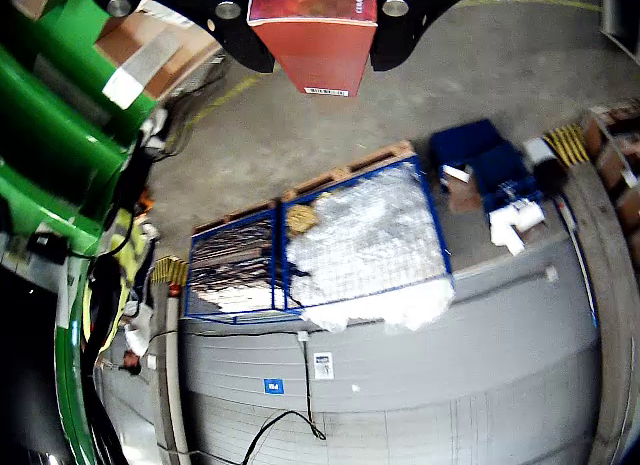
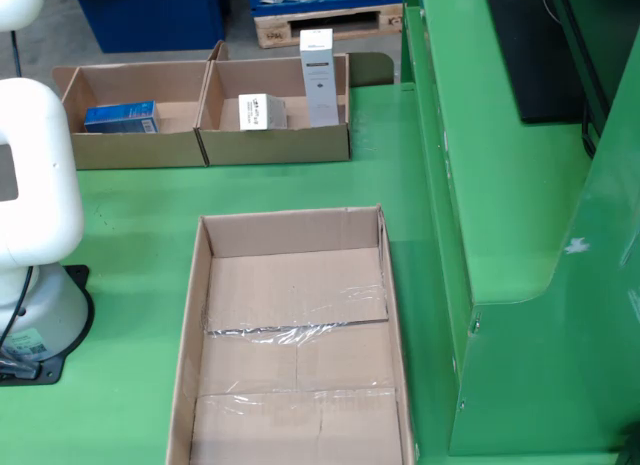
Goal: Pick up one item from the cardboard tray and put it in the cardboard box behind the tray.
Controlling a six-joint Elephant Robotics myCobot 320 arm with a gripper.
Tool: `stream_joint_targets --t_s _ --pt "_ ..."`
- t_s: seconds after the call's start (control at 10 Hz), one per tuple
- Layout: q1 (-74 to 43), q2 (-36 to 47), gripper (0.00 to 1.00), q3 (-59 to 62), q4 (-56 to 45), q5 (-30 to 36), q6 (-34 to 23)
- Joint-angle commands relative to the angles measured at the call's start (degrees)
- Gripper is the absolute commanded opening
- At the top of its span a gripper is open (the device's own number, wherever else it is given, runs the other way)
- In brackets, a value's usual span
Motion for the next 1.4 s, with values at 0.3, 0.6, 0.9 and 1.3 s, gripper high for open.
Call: stream_joint_targets --t_s 0.3,0.6,0.9,1.3 --pt "0.08 4.80 0.00 1.58 -29.43 20.89 6.32" --pt "0.56 4.41 0.00 1.58 -36.35 23.68 8.43" --pt "-0.58 17.19 0.00 -32.44 -15.77 26.06 8.49" --pt "-4.49 18.20 0.00 -48.89 0.03 29.19 5.85"
